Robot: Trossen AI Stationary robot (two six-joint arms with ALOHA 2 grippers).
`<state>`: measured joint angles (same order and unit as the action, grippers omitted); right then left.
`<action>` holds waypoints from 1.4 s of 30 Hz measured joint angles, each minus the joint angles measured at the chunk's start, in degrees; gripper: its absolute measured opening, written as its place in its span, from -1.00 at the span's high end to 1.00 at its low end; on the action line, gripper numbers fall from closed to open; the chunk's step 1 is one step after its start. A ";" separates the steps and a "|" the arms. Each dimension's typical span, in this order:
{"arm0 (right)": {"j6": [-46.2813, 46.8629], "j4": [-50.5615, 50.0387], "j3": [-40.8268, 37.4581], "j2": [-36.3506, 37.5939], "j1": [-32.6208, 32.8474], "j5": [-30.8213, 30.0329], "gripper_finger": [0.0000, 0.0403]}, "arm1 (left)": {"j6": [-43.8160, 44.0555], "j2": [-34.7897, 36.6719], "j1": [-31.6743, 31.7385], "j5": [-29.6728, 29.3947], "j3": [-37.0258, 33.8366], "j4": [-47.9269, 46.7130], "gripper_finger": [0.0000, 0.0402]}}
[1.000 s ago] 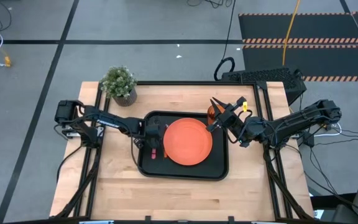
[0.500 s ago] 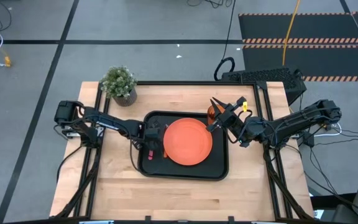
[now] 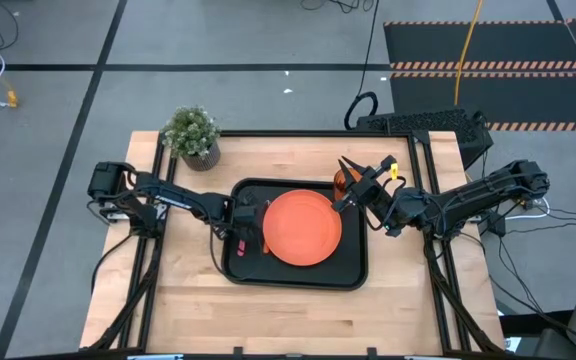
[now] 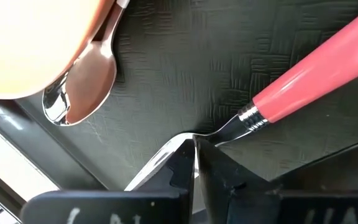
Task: Pick and place plate/cup/fork/spoon on tray
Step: Adjust the pink fork on the black tray
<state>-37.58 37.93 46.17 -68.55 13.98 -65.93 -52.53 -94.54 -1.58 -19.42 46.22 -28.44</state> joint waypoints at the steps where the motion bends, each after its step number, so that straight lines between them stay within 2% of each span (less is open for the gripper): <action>1: 0.01 0.02 0.00 0.00 0.00 0.00 0.82 | 0.20 0.00 0.00 -0.02 0.00 0.00 0.87; 42: -0.02 0.00 0.00 0.00 0.00 0.00 0.82 | 5.23 0.02 -0.02 -0.22 0.07 -1.51 0.87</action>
<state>-37.60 37.93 46.17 -68.55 13.98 -65.93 -47.31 -94.52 -1.61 -19.64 46.28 -29.95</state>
